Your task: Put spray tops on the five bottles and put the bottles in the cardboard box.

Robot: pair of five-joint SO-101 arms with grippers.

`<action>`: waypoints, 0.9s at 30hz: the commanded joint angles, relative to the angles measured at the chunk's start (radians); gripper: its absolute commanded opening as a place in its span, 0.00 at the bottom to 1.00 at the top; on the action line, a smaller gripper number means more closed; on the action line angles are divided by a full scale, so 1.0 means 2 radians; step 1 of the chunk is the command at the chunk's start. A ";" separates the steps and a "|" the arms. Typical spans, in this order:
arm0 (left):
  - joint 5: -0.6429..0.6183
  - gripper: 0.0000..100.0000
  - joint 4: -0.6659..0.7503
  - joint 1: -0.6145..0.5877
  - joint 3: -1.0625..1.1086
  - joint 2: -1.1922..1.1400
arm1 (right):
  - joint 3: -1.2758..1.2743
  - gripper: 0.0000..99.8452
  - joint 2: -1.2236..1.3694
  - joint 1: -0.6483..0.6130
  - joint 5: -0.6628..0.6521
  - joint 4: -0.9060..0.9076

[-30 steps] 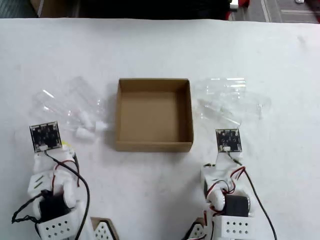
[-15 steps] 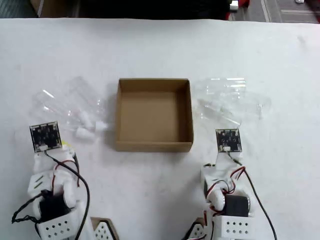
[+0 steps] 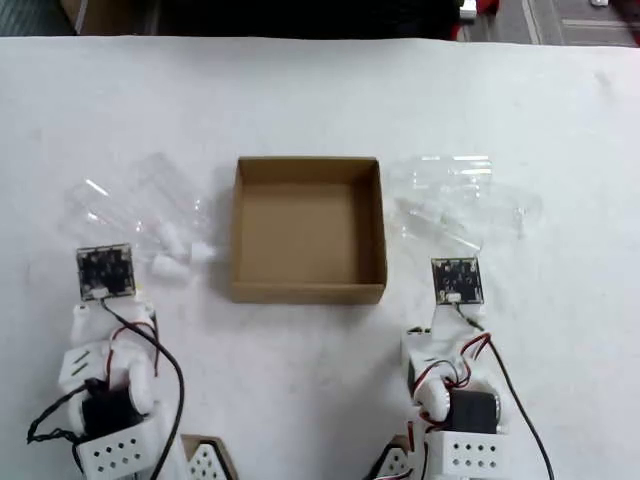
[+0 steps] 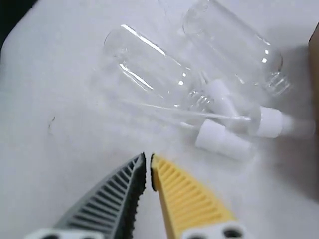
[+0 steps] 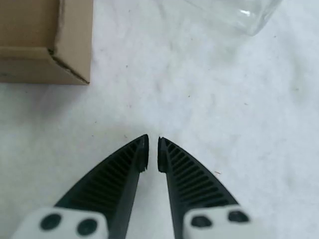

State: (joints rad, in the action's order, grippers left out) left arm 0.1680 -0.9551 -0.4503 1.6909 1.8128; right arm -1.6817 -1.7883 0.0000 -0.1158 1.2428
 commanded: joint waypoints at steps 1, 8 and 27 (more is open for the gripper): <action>0.025 0.02 0.018 0.010 -0.002 0.006 | -0.005 0.02 -0.004 0.002 0.002 0.002; 0.027 0.02 0.008 0.016 -0.005 0.006 | -0.005 0.02 -0.004 0.002 0.002 0.002; 0.299 0.14 -0.193 0.099 -0.327 -0.043 | -0.005 0.02 -0.004 0.002 0.005 0.002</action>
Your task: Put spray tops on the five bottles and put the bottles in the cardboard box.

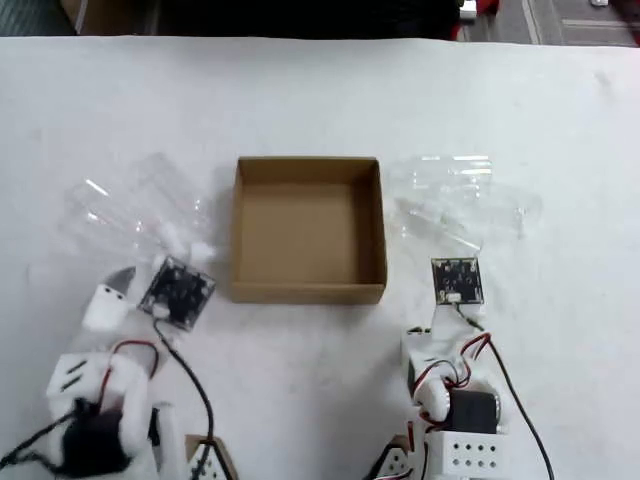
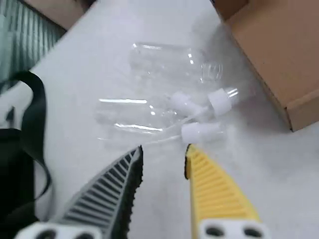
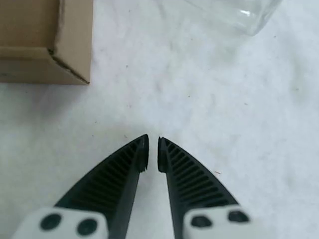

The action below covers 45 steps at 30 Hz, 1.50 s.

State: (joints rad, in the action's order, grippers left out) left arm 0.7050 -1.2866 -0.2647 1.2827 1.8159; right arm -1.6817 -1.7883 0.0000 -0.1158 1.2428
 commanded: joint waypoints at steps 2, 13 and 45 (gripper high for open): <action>0.034 0.14 -0.027 -0.011 -0.174 -0.102 | -0.005 0.02 -0.004 0.002 0.005 0.002; 0.290 0.14 -0.247 -0.192 -0.680 -0.453 | -0.005 0.02 -0.004 0.002 0.002 0.002; 0.304 0.14 -0.103 -0.026 -0.309 -0.356 | -0.005 0.02 -0.005 0.003 0.001 -0.037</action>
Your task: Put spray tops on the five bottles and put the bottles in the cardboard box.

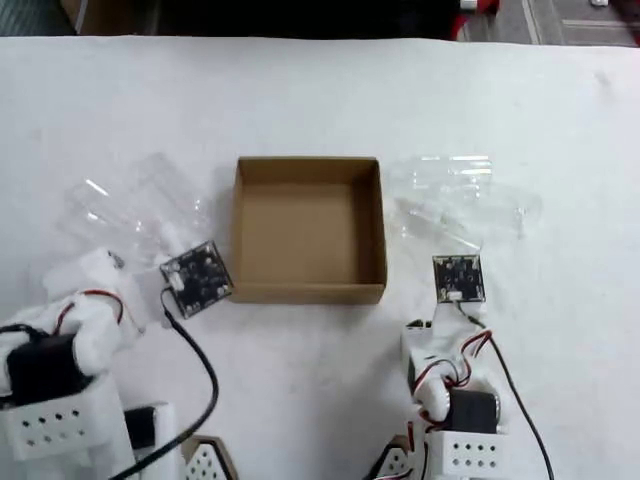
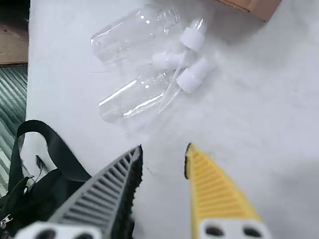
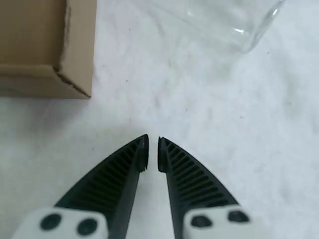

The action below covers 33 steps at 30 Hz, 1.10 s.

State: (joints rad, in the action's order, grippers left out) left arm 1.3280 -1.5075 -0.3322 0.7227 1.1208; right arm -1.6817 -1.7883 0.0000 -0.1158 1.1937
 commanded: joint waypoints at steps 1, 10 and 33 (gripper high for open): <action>-0.002 0.14 -0.005 0.009 -0.046 -0.012 | -0.003 0.02 -0.005 0.003 -0.006 -0.013; -0.157 0.14 -0.021 0.009 -0.222 -0.054 | 0.014 0.03 -0.005 -0.002 -0.247 -0.176; -0.643 0.14 0.418 0.148 0.129 -0.054 | -0.005 0.02 0.000 -0.135 -0.137 -0.385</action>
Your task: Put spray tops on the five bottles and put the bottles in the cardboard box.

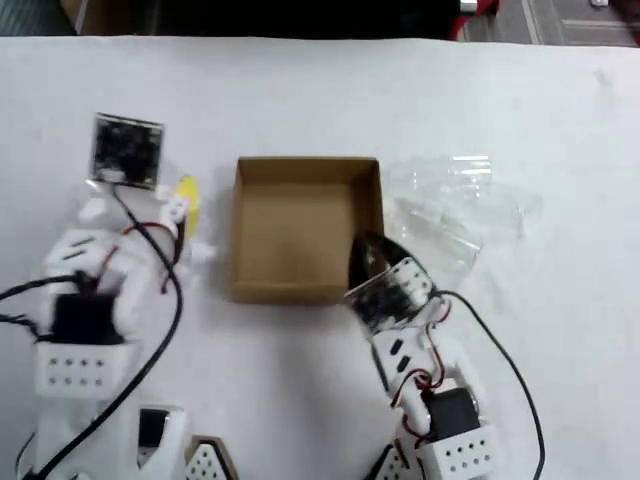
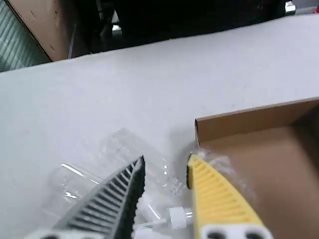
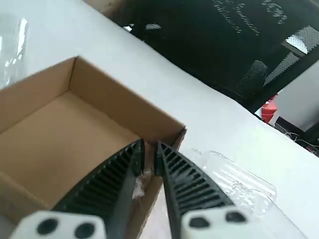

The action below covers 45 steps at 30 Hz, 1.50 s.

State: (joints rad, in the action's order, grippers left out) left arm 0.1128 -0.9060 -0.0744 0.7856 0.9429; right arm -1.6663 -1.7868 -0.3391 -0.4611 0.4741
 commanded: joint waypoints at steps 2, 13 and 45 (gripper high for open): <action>-0.045 0.14 0.165 0.025 0.145 0.063 | -0.012 0.03 -0.002 0.041 0.037 -0.012; 0.146 0.14 0.117 0.040 0.160 0.196 | -0.012 0.03 0.000 0.038 0.037 0.017; 0.559 0.14 -0.320 -0.071 -0.598 -0.615 | -0.015 0.02 0.226 0.054 0.032 -0.191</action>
State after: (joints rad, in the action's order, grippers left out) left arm 1.2129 -1.5367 -0.2232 -0.3544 -0.2846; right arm -1.6847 -1.4185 -0.2378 -0.3951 0.1918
